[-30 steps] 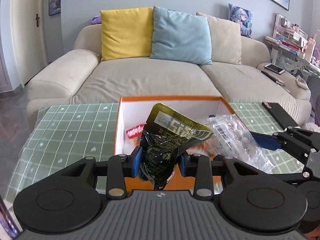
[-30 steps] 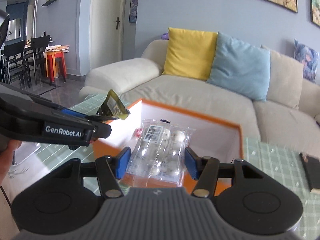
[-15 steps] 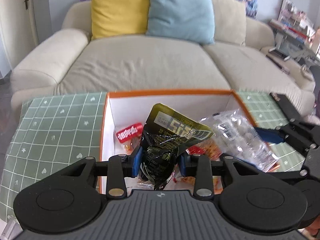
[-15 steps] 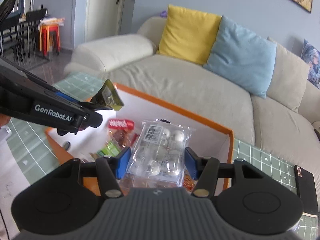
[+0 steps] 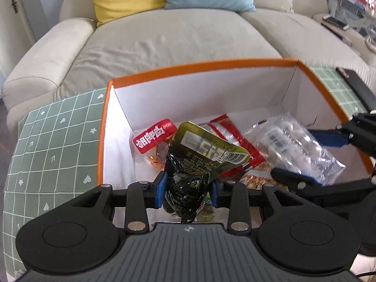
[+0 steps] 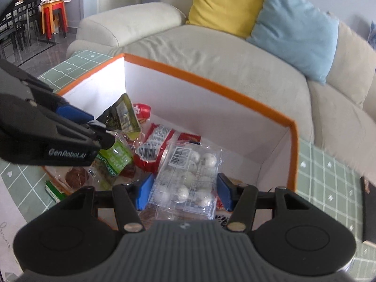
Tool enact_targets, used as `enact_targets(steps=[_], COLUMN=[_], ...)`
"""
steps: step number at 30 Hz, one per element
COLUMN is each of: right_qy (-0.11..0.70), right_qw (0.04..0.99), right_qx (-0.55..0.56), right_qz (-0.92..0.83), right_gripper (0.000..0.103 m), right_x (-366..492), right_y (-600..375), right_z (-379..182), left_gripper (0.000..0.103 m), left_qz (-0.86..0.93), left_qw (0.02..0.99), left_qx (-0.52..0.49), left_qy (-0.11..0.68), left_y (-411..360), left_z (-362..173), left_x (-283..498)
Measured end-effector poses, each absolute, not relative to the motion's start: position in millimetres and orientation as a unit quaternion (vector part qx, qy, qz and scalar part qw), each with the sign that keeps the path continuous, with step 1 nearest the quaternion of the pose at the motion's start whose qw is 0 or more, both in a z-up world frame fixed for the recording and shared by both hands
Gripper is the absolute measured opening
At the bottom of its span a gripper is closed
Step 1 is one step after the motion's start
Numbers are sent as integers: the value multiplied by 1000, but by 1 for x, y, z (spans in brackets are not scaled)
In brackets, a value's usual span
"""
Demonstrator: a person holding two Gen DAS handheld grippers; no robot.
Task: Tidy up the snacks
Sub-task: 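Lift both packs and carry them over the orange box, then open both grippers to drop the pouch and egg pack into the box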
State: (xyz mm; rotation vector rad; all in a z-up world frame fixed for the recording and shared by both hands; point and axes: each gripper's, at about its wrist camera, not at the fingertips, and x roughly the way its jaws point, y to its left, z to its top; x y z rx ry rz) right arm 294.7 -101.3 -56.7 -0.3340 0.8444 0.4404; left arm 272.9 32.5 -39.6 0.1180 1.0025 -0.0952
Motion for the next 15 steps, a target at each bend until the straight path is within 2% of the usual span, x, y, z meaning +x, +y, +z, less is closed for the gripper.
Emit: enact_targets(steps=[12, 15], right_qy=[439, 439], right_qw=[861, 862], right_qx=[-169, -174], right_qz=[192, 186], right_gripper=[57, 58], right_x=[311, 312], right_y=[-86, -85], right_z=[-75, -76], left_gripper=[41, 45], left_qz=[-8, -4], left_qw=[853, 853], left_qx=[74, 75], left_qy=[516, 516], left_y=[29, 28], left_z=[-55, -56], left_x=[289, 289])
